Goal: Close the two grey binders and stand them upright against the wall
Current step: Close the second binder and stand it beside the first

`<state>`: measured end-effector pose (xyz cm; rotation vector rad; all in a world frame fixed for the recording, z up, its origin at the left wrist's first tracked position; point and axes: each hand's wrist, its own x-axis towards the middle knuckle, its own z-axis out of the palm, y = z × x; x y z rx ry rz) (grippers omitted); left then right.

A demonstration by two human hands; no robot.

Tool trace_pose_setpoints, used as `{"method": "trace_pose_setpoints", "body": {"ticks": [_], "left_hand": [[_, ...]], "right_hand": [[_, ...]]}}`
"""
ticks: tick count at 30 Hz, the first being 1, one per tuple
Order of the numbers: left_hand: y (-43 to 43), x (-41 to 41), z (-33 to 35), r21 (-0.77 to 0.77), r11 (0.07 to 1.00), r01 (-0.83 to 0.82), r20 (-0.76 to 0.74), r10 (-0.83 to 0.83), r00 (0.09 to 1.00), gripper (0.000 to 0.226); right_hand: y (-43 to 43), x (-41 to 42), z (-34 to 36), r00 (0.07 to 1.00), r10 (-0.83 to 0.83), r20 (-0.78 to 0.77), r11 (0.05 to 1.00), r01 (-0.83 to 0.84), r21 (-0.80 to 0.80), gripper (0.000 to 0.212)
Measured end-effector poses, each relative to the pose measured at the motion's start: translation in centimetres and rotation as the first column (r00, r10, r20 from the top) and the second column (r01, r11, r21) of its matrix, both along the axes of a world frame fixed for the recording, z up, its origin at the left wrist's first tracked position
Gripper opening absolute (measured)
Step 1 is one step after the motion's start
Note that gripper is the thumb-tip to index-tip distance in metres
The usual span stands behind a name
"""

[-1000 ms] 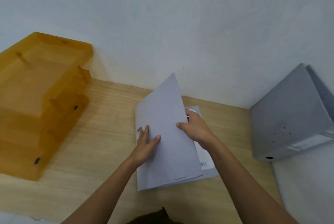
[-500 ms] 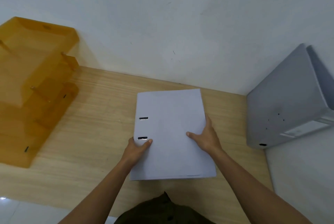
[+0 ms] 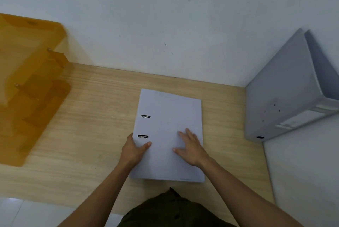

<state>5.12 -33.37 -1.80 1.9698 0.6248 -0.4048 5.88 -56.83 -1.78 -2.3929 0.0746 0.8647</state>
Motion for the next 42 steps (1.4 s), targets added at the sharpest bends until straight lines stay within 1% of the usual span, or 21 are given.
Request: {"method": "trace_pose_setpoints", "body": {"ticks": [2,6,8,9,10,12,13,15,16,19,20,22,24,26,27,30,33,38,39,40,42], "left_hand": [[-0.5,-0.2,-0.2,0.015,1.000,-0.001,0.004,0.001,1.000,0.081],[-0.7,-0.2,-0.2,0.002,1.000,-0.023,-0.023,0.023,0.999,0.083],[-0.3,0.2,0.0,-0.088,0.989,-0.121,-0.069,0.115,0.991,0.073],[-0.2,0.2,0.2,-0.186,0.963,-0.193,-0.108,0.175,0.979,0.064],[-0.2,0.0,0.6,-0.289,0.922,-0.256,-0.170,0.214,0.962,0.059],[-0.8,-0.4,1.2,-0.467,0.822,-0.325,-0.275,0.214,0.937,0.067],[-1.4,-0.5,1.3,-0.572,0.747,-0.338,-0.298,0.195,0.934,0.072],[-2.7,-0.3,2.0,-0.757,0.575,-0.312,-0.292,0.130,0.948,0.075],[-3.6,-0.1,2.6,-0.807,0.522,-0.276,-0.270,0.090,0.959,0.073],[-5.7,0.6,4.7,-0.874,0.453,-0.176,-0.197,0.002,0.980,0.070],[-6.2,0.9,5.4,-0.884,0.441,-0.154,-0.181,-0.020,0.983,0.071],[-7.0,1.3,6.5,-0.887,0.447,-0.113,-0.151,-0.050,0.987,0.070],[-8.1,1.5,7.7,-0.879,0.474,-0.060,-0.119,-0.096,0.988,0.067],[-9.0,1.5,8.8,-0.864,0.503,-0.022,-0.101,-0.130,0.986,0.065],[-9.3,1.5,9.1,-0.857,0.515,-0.002,-0.088,-0.143,0.986,0.064],[-10.4,1.1,10.3,-0.845,0.529,0.077,-0.020,-0.175,0.984,0.060],[-11.6,1.0,11.8,-0.819,0.542,0.188,0.085,-0.209,0.974,0.056],[-13.5,1.7,13.5,-0.726,0.569,0.386,0.288,-0.258,0.922,0.037],[-13.8,1.9,13.7,-0.692,0.573,0.439,0.338,-0.279,0.899,0.039],[-14.3,2.1,13.9,-0.645,0.585,0.491,0.387,-0.304,0.871,0.046],[-15.1,2.4,14.1,-0.540,0.614,0.576,0.459,-0.359,0.813,0.068]], "right_hand": [[-0.4,-0.5,-0.5,0.999,-0.020,-0.040,0.999,0.021,0.028,0.082],[-1.1,-0.8,-0.7,0.996,-0.073,-0.053,0.994,0.077,0.082,0.080],[-1.0,-0.7,-0.4,0.988,-0.128,-0.083,0.982,0.139,0.130,0.079],[-1.0,-0.7,-0.3,0.982,-0.164,-0.095,0.973,0.177,0.147,0.079],[-1.0,-0.7,-0.1,0.975,-0.201,-0.100,0.965,0.214,0.153,0.078],[-1.1,-0.8,0.3,0.960,-0.265,-0.090,0.949,0.277,0.153,0.076],[-1.2,-1.0,0.6,0.952,-0.295,-0.088,0.939,0.305,0.158,0.076],[-1.0,-0.9,1.3,0.937,-0.338,-0.089,0.920,0.349,0.179,0.076],[-1.0,-0.9,1.8,0.929,-0.359,-0.087,0.910,0.369,0.190,0.077],[-0.8,-0.2,3.4,0.912,-0.405,-0.067,0.876,0.408,0.257,0.076],[-0.7,0.0,3.9,0.906,-0.420,-0.054,0.863,0.417,0.286,0.076],[-0.4,0.2,4.7,0.892,-0.451,-0.026,0.839,0.433,0.330,0.076],[-0.6,0.3,5.3,0.865,-0.501,-0.010,0.799,0.467,0.378,0.075],[-1.2,0.1,5.8,0.829,-0.558,-0.022,0.736,0.508,0.447,0.075],[-1.4,0.0,6.1,0.815,-0.578,-0.038,0.705,0.522,0.480,0.078],[-1.9,-0.2,7.8,0.798,-0.598,-0.079,0.639,0.534,0.553,0.095],[-2.7,0.1,9.8,0.805,-0.592,-0.035,0.604,0.472,0.642,0.092],[-4.2,0.9,14.1,0.804,-0.580,0.130,0.609,0.321,0.725,0.086],[-4.6,1.0,15.0,0.792,-0.586,0.172,0.611,0.293,0.735,0.084],[-5.2,1.0,15.7,0.776,-0.593,0.213,0.616,0.268,0.741,0.082],[-6.2,0.7,16.8,0.740,-0.607,0.291,0.634,0.230,0.739,0.082]]}}
